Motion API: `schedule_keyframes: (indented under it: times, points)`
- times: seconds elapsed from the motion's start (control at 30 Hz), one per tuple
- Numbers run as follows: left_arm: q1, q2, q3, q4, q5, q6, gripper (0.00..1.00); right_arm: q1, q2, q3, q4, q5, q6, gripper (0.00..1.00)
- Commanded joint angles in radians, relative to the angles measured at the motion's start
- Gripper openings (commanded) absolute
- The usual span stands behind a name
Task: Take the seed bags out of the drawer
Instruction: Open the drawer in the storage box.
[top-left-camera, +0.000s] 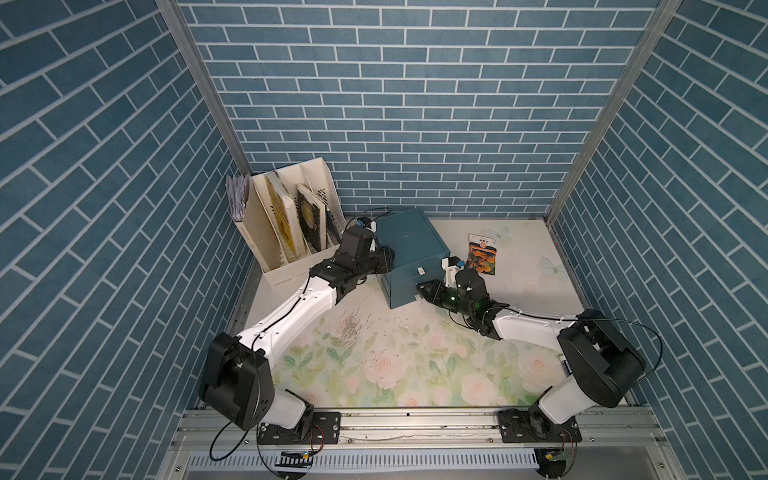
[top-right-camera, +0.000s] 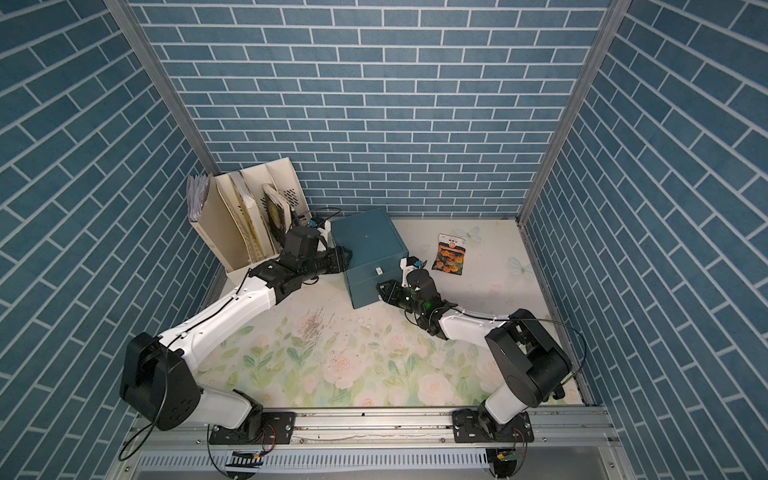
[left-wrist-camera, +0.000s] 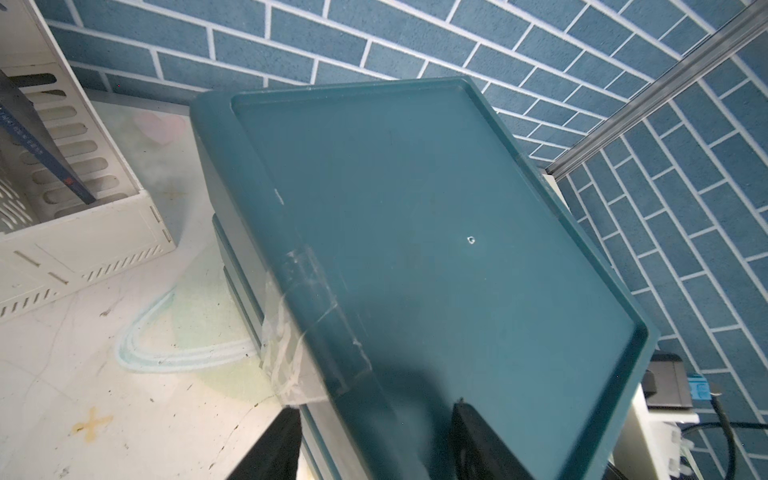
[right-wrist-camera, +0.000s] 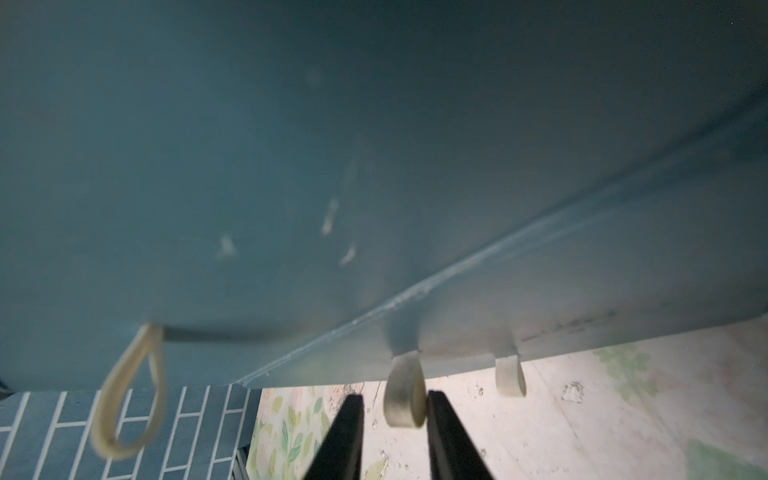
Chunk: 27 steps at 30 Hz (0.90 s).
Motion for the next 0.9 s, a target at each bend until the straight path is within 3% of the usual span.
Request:
schedule_keyframes:
  times: [0.0, 0.2, 0.87]
  points:
    - [-0.003, 0.025, 0.004, -0.081, 0.001, 0.022, 0.62, -0.009, 0.005, 0.021, 0.038, 0.017, 0.009, 0.2]
    - [-0.002, 0.026, 0.0, -0.081, 0.001, 0.021, 0.62, -0.009, 0.011, 0.018, 0.044, 0.016, 0.016, 0.0]
    - [-0.003, 0.017, -0.003, -0.079, -0.011, 0.014, 0.63, 0.003, -0.131, -0.086, -0.105, -0.034, -0.007, 0.0]
